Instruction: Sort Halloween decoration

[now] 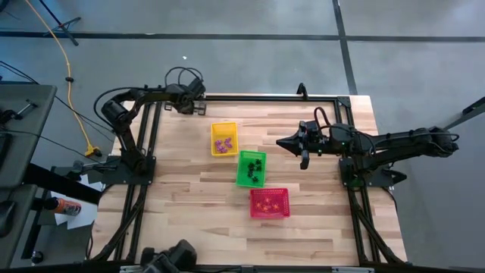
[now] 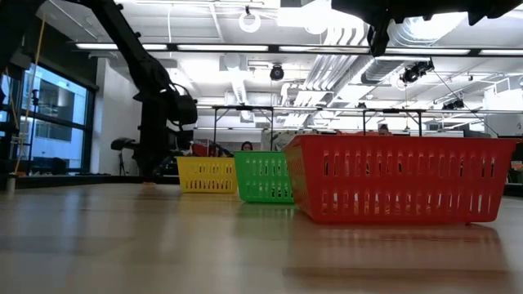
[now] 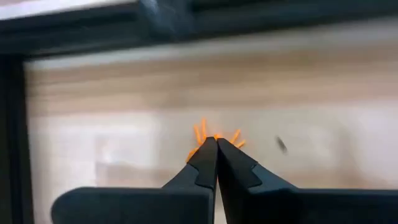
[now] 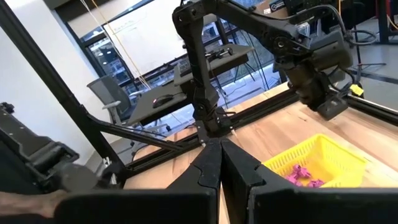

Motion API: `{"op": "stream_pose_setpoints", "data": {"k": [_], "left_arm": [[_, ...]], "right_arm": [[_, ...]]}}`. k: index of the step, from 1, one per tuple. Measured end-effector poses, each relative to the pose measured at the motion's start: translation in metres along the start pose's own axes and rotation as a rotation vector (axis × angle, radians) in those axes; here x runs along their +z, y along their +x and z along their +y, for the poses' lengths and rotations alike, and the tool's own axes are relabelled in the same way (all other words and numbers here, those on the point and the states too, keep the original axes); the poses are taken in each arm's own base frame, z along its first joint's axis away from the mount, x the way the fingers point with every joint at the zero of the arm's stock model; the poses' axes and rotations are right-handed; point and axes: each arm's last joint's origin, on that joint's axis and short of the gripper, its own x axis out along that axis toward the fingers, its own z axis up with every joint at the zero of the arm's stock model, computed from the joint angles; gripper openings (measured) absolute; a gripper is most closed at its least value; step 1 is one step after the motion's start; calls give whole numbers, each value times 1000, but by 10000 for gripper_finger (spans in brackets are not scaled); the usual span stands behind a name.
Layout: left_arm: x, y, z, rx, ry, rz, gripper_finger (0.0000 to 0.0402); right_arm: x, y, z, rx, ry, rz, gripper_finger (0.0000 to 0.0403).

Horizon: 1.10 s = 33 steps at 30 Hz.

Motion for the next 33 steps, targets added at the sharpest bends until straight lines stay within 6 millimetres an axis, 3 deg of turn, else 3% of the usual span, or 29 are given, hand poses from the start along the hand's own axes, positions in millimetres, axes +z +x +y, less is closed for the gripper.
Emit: {"op": "stream_pose_setpoints", "data": {"k": [6,13,18,27,33], "left_arm": [[-26,-11,-22,-16,150,51,0],[-81,-22,-46,7,345,80,0],[-117,-47,-52,-35,427,111,0],[-151,-102,-35,-237,457,104,0],[-147,-132,-22,-358,587,-26,0]], "right_arm": [[-1,0,0,-3,-3,6,2],[-1,0,0,-2,15,5,2],[-1,0,0,-2,15,5,2],[-1,0,-1,-11,-13,9,2],[0,0,-2,-56,-32,-11,2]]}}
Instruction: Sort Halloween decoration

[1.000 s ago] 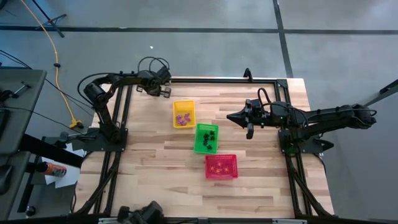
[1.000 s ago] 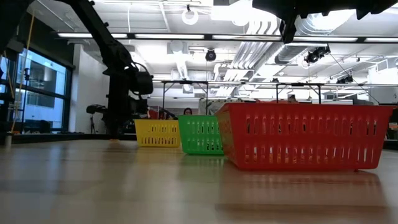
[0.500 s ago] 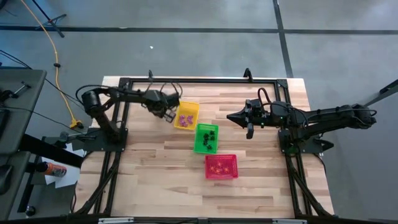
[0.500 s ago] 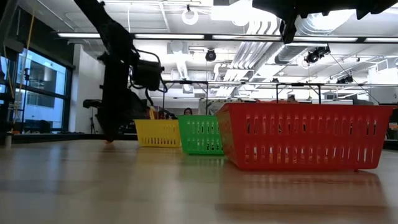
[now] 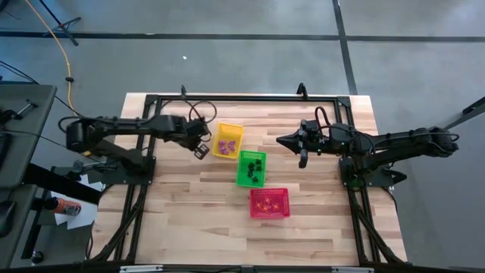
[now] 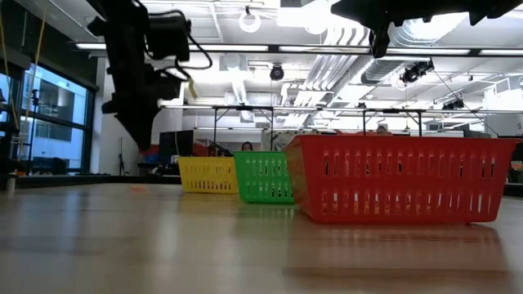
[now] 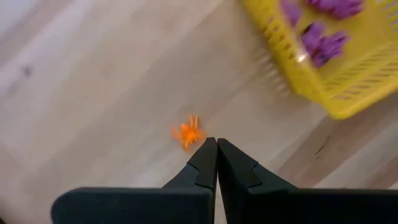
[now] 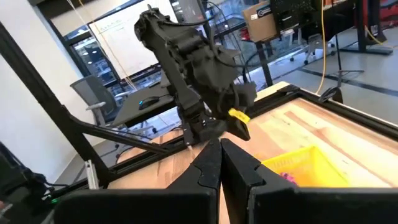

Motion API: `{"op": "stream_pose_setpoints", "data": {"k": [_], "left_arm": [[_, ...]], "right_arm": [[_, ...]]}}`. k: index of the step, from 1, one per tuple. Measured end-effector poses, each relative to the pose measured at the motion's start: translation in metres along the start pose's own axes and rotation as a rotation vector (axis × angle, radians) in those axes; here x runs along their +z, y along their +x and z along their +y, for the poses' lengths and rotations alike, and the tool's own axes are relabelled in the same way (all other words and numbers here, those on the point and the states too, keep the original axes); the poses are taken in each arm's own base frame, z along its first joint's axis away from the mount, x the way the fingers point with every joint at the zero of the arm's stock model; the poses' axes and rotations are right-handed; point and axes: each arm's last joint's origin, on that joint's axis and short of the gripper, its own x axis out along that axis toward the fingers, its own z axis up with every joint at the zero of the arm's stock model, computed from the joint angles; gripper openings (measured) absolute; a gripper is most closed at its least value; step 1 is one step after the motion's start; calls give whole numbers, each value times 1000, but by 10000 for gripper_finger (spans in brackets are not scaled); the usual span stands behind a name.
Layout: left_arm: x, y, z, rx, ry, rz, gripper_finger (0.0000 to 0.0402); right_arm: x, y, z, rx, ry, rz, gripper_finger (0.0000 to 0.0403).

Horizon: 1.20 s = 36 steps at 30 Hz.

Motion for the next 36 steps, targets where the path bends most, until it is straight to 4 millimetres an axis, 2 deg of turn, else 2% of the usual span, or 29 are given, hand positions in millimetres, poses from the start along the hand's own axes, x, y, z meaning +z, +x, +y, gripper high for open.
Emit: {"op": "stream_pose_setpoints", "data": {"k": [3,8,20,25,29,36], "left_arm": [[3,-6,7,-12,23,-31,1],[11,2,19,-51,11,27,29],[16,34,25,-106,87,184,175],[16,45,24,-98,152,226,221],[17,52,22,-100,212,233,237],[21,62,20,-113,314,219,237]], "right_arm": [[0,0,0,-1,-6,0,2],[0,0,0,-1,-6,1,2],[0,0,0,-1,15,1,2],[0,0,0,0,20,1,2],[0,0,0,0,20,1,2],[0,0,0,0,37,1,2]]}}
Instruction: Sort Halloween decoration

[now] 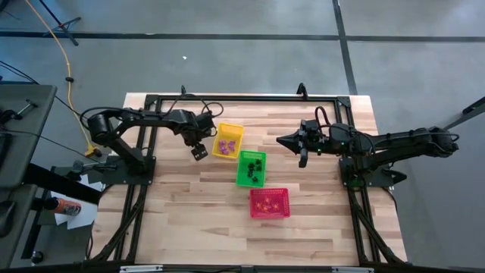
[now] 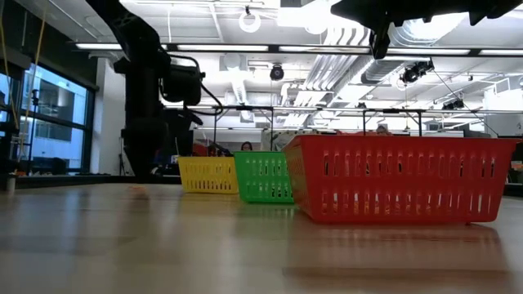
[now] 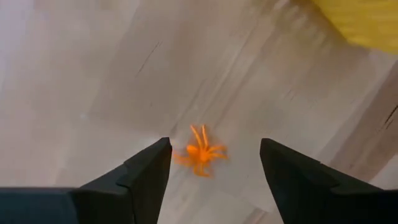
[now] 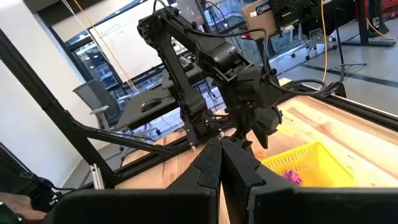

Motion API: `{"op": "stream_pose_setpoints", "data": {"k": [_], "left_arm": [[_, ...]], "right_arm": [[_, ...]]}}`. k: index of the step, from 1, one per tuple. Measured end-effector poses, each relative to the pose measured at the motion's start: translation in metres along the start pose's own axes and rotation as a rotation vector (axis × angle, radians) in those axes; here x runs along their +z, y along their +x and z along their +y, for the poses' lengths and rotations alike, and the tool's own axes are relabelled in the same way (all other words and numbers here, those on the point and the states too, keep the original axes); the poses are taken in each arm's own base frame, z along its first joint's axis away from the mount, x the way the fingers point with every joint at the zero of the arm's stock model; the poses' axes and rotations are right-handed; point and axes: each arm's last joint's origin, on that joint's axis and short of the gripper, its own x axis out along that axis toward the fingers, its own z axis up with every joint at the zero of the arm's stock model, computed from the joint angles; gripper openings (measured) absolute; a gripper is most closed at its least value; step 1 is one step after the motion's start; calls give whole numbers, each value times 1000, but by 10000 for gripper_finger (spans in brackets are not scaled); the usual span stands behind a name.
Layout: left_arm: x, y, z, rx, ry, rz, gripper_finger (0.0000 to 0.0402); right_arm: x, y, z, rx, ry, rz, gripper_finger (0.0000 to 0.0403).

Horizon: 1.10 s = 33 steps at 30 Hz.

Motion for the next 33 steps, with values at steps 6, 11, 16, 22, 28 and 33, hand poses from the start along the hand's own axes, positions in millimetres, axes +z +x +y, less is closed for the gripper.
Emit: {"op": "stream_pose_setpoints", "data": {"k": [6,11,16,22,28,33], "left_arm": [[0,9,0,3,21,44,236],[1,17,0,9,53,82,235],[1,20,1,14,37,100,226],[0,18,1,8,26,114,159],[5,13,1,13,27,120,58],[12,4,0,12,40,112,6]], "right_arm": [[0,0,0,0,2,1,2],[0,0,0,-1,2,3,2],[-1,0,0,-3,2,6,2],[-1,0,-1,-6,0,13,2],[-2,0,-1,-7,-3,16,2],[-2,0,-1,-7,0,16,2]]}}
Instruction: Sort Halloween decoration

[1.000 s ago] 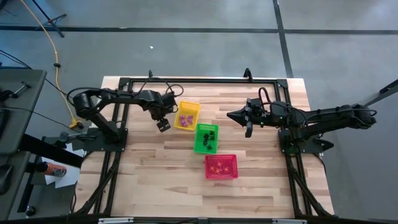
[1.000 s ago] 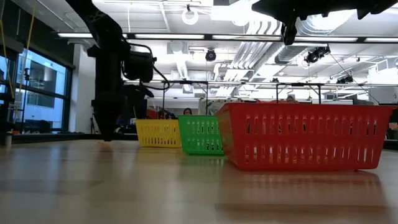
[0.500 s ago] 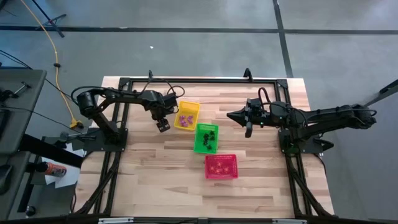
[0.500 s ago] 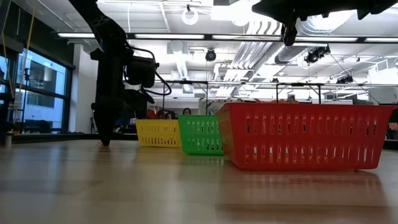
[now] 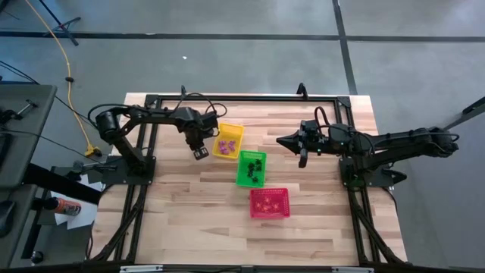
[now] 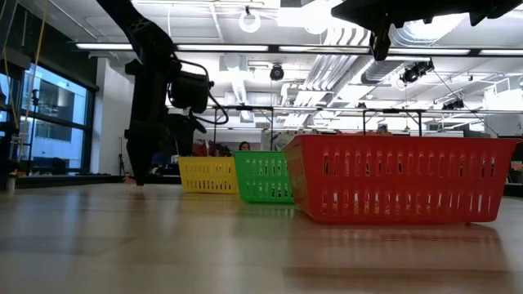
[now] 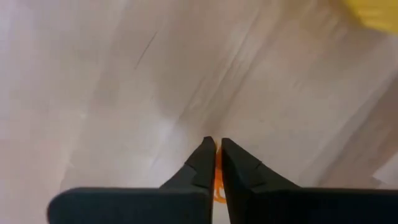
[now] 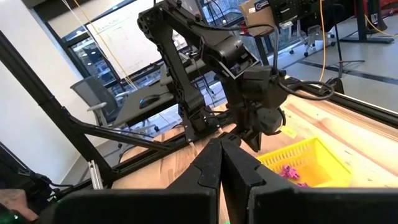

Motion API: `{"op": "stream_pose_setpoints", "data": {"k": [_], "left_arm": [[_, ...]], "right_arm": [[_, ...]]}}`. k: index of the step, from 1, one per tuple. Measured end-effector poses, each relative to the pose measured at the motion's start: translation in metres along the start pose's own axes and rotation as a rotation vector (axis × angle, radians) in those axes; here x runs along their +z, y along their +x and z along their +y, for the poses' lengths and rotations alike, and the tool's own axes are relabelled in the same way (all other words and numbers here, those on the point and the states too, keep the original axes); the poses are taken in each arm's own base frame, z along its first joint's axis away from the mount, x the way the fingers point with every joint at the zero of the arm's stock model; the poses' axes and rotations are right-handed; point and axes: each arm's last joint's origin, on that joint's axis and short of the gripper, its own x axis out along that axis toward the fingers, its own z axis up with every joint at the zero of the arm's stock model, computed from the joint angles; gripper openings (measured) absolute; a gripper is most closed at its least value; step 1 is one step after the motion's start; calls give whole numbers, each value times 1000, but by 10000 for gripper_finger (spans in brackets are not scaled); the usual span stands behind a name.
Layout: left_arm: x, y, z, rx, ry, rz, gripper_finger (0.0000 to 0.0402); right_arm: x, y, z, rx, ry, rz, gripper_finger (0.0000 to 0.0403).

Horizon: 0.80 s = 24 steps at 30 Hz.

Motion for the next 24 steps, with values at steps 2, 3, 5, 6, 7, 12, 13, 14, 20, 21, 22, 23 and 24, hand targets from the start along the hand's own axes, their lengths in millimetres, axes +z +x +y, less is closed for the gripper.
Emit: {"op": "stream_pose_setpoints", "data": {"k": [2,3,5,6,7,12,13,14,20,21,22,23,24], "left_arm": [[2,-5,1,-1,0,5,10],[2,-7,1,-2,1,5,11],[3,-15,3,-1,7,-20,8],[3,-19,4,-1,4,-39,5],[2,-24,5,-2,-1,-60,3],[-10,-58,14,-4,-52,-201,2],[-14,-67,15,-11,-67,-242,1],[-17,-75,17,-26,-83,-288,1],[-36,-134,16,-179,-73,-711,1],[-39,-145,14,-219,-45,-809,1],[-42,-154,12,-263,-25,-904,1],[-45,-162,10,-308,-7,-993,1],[-49,-169,8,-355,10,-1076,1]], "right_arm": [[0,0,0,0,0,0,2],[0,0,0,0,0,0,2],[0,0,0,0,0,0,2],[0,0,0,0,0,0,2],[0,0,0,0,0,0,2],[0,0,0,0,0,0,2],[0,0,0,-1,0,1,2],[-1,1,0,-2,-1,3,2],[-5,6,-2,-12,-3,26,2],[-6,7,-2,-13,-3,27,2],[-7,8,-2,-13,-4,29,2],[-7,9,-2,-13,-4,28,2],[-8,11,-2,-10,-3,23,2]]}}
